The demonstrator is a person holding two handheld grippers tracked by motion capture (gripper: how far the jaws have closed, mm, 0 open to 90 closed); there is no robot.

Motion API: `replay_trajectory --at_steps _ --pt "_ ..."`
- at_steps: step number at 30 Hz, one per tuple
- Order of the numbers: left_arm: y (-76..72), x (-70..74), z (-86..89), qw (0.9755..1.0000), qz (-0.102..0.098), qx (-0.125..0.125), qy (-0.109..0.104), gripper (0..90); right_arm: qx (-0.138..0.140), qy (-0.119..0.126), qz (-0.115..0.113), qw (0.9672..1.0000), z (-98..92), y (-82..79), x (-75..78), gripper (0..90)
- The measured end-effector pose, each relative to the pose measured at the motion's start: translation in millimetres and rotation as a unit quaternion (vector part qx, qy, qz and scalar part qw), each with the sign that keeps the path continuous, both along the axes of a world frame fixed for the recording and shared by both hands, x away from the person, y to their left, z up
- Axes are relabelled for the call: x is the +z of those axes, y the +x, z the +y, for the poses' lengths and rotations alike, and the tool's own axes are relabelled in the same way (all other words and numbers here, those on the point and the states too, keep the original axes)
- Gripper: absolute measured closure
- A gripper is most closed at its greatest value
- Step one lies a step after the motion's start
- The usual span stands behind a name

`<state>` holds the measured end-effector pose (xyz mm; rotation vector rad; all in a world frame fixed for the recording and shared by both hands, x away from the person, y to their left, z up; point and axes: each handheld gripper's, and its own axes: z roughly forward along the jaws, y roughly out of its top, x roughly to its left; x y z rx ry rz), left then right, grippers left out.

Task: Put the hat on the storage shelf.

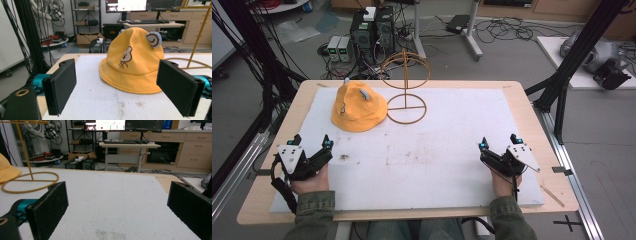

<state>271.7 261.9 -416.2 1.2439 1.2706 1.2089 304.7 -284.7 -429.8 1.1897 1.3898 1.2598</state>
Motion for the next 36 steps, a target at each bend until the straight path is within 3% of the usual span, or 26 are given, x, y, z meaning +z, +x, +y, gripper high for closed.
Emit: replay_trajectory --at_steps 16,24,28,31,36 --pt "2.3 3.9 -0.2 0.9999 0.009 -0.013 -0.001 15.7 -0.001 0.002 0.002 1.0 -0.3 -0.3 -0.2 2.9" --pt "4.0 29.3 -5.6 0.9989 0.002 -0.047 -0.006 13.6 -0.001 0.006 0.005 1.0 -0.7 0.0 -1.2 2.9" --pt "11.5 46.1 0.5 0.9981 -0.009 -0.056 -0.021 13.6 0.002 0.003 0.007 1.0 -0.3 -0.2 -1.7 2.9" --pt "24.7 60.4 2.7 0.9965 0.0 -0.083 -0.009 13.6 0.003 0.006 0.01 0.9999 0.4 0.0 -2.2 2.9" --pt "56.1 88.6 2.4 0.9911 0.013 -0.131 0.016 13.5 0.004 0.005 0.008 0.9999 1.7 -0.6 -1.7 2.9"
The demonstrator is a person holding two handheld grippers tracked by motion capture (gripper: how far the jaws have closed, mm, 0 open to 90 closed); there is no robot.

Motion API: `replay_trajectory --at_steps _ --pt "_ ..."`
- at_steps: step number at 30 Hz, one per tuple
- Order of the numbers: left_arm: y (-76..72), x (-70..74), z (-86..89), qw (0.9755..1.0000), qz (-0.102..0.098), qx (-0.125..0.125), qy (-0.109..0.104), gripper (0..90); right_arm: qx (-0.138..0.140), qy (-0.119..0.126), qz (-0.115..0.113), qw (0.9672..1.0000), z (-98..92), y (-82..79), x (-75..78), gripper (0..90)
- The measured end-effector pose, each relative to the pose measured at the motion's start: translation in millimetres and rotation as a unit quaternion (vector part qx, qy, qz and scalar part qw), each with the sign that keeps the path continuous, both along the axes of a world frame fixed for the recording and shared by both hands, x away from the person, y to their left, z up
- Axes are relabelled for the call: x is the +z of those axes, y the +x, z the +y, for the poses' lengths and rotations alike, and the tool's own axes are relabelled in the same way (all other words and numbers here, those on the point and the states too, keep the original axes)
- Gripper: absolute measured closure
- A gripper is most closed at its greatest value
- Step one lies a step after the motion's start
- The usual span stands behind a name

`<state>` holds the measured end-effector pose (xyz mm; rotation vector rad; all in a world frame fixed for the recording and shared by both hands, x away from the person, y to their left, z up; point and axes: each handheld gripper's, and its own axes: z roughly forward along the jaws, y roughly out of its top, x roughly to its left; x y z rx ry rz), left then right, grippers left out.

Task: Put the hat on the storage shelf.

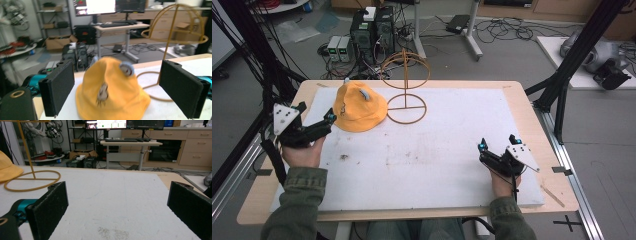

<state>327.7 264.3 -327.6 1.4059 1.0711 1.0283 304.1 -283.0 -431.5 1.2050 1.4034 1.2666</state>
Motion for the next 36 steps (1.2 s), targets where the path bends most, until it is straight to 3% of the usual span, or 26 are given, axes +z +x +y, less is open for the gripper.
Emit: replay_trajectory --at_steps 4,8,10,14,17,19,21,24,28,31,35,36 --pt "26.3 13.1 -6.3 0.9996 0.012 -0.018 0.017 13.4 0.003 0.002 0.002 1.0 0.9 0.4 -0.3 2.9" --pt "51.1 12.3 -14.4 0.999 0.015 -0.031 0.027 15.4 0.006 0.005 0.002 1.0 0.4 0.6 -0.5 2.9" --pt "63.0 4.7 -18.0 0.9988 0.025 -0.028 0.031 19.9 0.005 0.005 0.0 1.0 -0.6 1.2 -0.6 2.9" --pt "84.3 -13.9 -22.7 0.9975 0.062 -0.019 0.027 19.5 0.008 0.01 0.0 0.9999 -1.9 2.2 -0.7 2.9" --pt "97.1 -25.5 -25.1 0.9965 0.08 -0.012 0.02 19.5 0.009 0.015 0.004 0.9998 -1.4 2.3 -0.8 2.9" --pt "103.7 -31.9 -25.9 0.9955 0.091 -0.005 0.028 19.4 0.011 0.016 0.005 0.9998 -1.4 2.8 -1.0 3.0" --pt "111.8 -41.6 -24.3 0.9933 0.111 0.006 0.033 19.4 0.013 0.015 0.004 0.9998 -1.7 3.8 -1.5 2.9" --pt "121.8 -53.7 -19.8 0.9899 0.14 0.015 0.017 18.7 0.016 0.017 0.007 0.9997 -1.5 4.4 -2.0 2.9" --pt "129.6 -63.4 -18.5 0.9879 0.151 0.025 0.027 19.4 0.019 0.013 0.008 0.9997 -2.1 5.3 -3.0 2.9" --pt "133.8 -70.4 -16.0 0.9844 0.172 0.025 0.025 19.8 0.022 0.017 0.008 0.9996 -1.9 5.8 -3.4 3.0" --pt "134.4 -73.3 -18.0 0.9844 0.173 0.012 0.028 33.2 0.025 0.022 0.011 0.9994 -2.1 6.8 -4.2 3.1" --pt "134.8 -74.4 -19.9 0.9828 0.18 0.017 0.037 51.4 0.028 0.019 0.009 0.9994 -3.2 7.5 -4.4 3.2"
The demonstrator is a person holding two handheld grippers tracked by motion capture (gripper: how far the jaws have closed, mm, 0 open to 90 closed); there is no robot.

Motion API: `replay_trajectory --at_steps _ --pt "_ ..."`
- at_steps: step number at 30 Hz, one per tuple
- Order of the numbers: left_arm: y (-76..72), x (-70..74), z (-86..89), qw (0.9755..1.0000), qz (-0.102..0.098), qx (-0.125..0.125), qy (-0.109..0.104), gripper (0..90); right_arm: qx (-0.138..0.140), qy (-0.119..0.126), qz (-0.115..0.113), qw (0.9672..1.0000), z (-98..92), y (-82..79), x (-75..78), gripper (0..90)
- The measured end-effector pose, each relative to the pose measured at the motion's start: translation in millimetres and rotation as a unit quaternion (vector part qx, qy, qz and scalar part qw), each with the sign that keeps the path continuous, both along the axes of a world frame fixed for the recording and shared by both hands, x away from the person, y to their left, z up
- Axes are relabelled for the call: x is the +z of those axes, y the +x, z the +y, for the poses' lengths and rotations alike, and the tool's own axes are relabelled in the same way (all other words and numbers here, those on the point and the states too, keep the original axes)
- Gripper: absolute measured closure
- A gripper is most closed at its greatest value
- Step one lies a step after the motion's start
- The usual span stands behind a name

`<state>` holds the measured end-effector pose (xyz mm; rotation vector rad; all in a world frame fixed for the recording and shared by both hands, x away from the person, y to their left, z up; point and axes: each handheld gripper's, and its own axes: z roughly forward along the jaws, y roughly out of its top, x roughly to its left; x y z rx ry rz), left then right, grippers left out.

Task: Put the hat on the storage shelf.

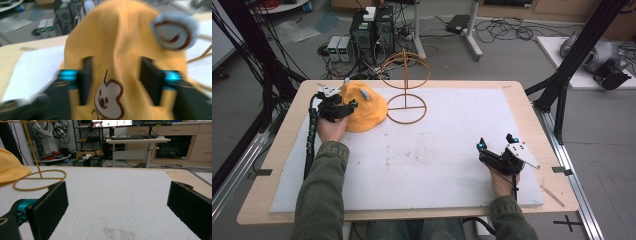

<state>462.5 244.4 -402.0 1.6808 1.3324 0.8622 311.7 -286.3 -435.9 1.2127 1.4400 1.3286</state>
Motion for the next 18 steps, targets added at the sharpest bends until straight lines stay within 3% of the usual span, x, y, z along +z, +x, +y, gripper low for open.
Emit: replay_trajectory --at_steps 1,2,3,5,8,11,14,18 --pt "0.8 -1.8 -2.1 0.9999 0.007 0.005 0.012 51.4 0.0 0.0 0.0 1.0 0.0 0.0 0.0 3.2" --pt "1.7 -4.2 -2.9 0.9999 0.011 0.003 0.012 55.9 0.0 0.002 0.0 1.0 0.1 -0.3 0.0 3.3" --pt "2.5 -5.8 -2.6 0.9999 0.016 0.001 0.003 63.1 0.0 0.001 -0.002 1.0 0.0 -0.3 0.2 3.9" --pt "2.6 -6.2 -0.9 0.9997 0.021 0.004 -0.008 66.3 0.0 0.001 -0.005 1.0 0.3 -1.1 0.7 4.2" --pt "0.4 -4.3 0.2 0.9998 0.019 0.004 -0.006 85.2 0.005 -0.002 -0.006 1.0 1.8 -0.8 0.1 4.7" --pt "-1.9 -3.0 1.3 0.9998 0.02 0.005 -0.001 85.9 0.006 -0.006 -0.007 0.9999 2.4 -0.4 -0.1 4.7" --pt "-5.9 -2.4 3.7 0.9999 0.008 0.005 -0.009 85.9 0.004 -0.004 -0.008 1.0 1.9 -0.8 0.2 4.7" --pt "-13.8 2.1 4.3 1.0 -0.007 0.007 -0.002 86.0 0.002 -0.003 -0.008 1.0 1.0 -0.3 -0.1 4.7"
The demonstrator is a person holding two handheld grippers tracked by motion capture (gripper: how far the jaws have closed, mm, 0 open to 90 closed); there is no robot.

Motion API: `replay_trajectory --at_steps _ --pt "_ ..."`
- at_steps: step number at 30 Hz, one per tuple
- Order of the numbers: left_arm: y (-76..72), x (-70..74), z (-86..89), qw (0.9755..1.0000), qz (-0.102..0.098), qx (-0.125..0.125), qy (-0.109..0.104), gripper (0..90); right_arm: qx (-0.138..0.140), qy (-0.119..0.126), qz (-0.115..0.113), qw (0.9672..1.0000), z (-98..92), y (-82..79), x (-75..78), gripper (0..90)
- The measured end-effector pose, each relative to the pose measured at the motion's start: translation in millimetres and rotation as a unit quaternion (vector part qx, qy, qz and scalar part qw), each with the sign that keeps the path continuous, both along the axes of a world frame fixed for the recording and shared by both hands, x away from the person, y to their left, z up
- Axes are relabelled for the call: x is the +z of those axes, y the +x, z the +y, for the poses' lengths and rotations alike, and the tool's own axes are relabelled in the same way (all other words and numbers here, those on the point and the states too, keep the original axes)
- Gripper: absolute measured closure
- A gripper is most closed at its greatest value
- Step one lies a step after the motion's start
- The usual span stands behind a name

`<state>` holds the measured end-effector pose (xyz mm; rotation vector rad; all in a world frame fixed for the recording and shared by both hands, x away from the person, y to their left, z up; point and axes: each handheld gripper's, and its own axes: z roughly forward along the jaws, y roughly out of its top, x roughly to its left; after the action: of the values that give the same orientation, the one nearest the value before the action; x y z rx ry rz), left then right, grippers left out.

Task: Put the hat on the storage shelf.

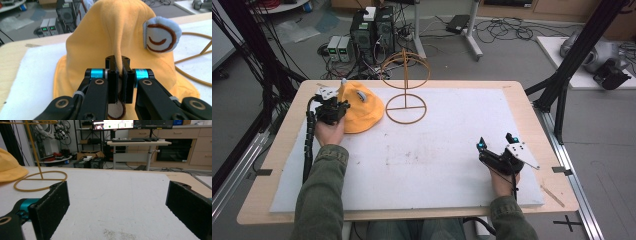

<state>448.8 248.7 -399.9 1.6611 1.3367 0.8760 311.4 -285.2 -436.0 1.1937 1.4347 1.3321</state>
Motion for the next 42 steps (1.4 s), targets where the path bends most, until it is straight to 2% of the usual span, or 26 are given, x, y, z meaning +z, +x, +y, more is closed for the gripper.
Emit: replay_trajectory --at_steps 3,7,11,16,24,26,28,30,35,39,42 --pt "-7.1 7.3 3.8 0.9999 -0.015 0.006 0.003 86.2 -0.002 -0.001 0.001 1.0 -1.0 1.3 -0.9 4.7" --pt "-18.0 21.9 11.8 0.9984 -0.049 0.015 -0.024 86.1 -0.003 0.001 -0.003 1.0 -1.7 0.7 -0.3 4.7" --pt "-30.0 37.4 18.9 0.9955 -0.085 0.02 -0.037 86.1 -0.005 0.002 -0.005 1.0 -2.5 0.5 0.2 4.7" --pt "-44.4 57.1 26.9 0.9896 -0.13 0.025 -0.056 86.0 -0.006 0.002 -0.006 1.0 -2.4 0.2 0.4 4.7" --pt "-65.6 99.5 32.4 0.9808 -0.185 0.015 -0.06 85.8 -0.005 0.001 -0.009 0.9999 -0.1 -1.1 0.8 5.5" --pt "-69.8 109.2 32.6 0.9776 -0.198 0.011 -0.071 85.8 -0.003 -0.002 -0.012 0.9999 0.6 -1.2 0.9 6.0" --pt "-74.0 118.2 31.1 0.9747 -0.212 0.007 -0.071 85.8 -0.003 -0.002 -0.012 0.9999 0.9 -1.1 0.8 6.0" --pt "-77.0 125.5 28.3 0.9709 -0.228 0.004 -0.075 85.8 -0.001 0.004 -0.007 1.0 1.3 -1.2 0.8 5.9" --pt "-77.8 141.6 17.2 0.9631 -0.254 -0.007 -0.09 85.8 -0.002 0.005 -0.006 1.0 0.2 -1.0 0.9 5.9" --pt "-71.0 151.3 4.7 0.9625 -0.254 -0.019 -0.094 85.8 -0.004 0.005 -0.009 0.9999 -1.1 -0.6 1.0 5.9" --pt "-65.8 157.6 -7.5 0.9595 -0.259 -0.03 -0.107 85.8 -0.007 0.01 -0.009 0.9999 -2.2 -0.6 1.4 5.9"
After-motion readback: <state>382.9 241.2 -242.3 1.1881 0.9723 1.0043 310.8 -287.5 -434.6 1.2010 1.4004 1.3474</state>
